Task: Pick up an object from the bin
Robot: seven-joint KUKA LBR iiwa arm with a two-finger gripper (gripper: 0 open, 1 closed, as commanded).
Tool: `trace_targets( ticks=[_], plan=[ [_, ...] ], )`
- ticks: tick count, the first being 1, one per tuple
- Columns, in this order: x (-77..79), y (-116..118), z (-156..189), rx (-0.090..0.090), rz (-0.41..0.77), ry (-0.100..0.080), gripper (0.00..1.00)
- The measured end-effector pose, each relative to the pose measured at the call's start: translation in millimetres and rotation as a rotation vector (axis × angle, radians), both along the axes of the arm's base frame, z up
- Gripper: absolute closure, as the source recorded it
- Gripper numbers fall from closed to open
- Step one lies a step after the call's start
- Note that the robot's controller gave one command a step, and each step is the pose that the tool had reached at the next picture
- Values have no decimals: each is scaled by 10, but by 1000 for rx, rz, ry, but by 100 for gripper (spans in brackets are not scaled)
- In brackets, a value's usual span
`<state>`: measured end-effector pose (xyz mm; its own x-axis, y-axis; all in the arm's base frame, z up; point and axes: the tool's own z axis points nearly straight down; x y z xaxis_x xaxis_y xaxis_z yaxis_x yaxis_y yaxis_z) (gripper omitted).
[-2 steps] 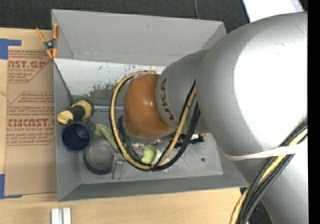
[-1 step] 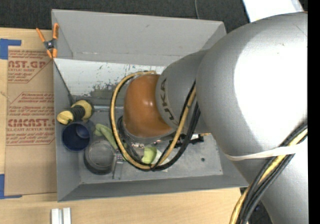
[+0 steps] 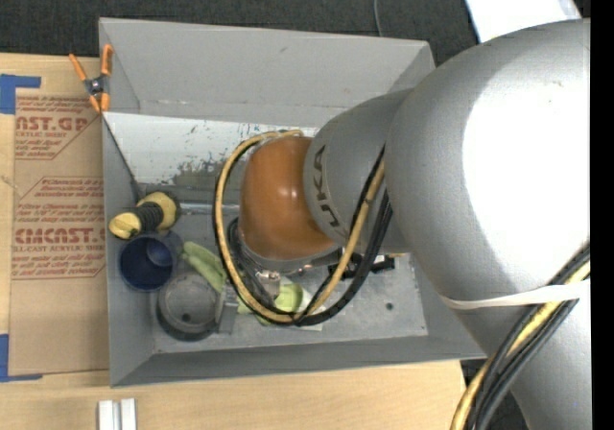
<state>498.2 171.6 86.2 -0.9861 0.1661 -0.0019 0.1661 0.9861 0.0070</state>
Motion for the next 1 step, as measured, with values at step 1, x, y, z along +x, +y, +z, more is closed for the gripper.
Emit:
trace_targets(
  ticks=[1],
  plan=[
    [4, 4, 276, 1, 1, -2, 100]
  ],
)
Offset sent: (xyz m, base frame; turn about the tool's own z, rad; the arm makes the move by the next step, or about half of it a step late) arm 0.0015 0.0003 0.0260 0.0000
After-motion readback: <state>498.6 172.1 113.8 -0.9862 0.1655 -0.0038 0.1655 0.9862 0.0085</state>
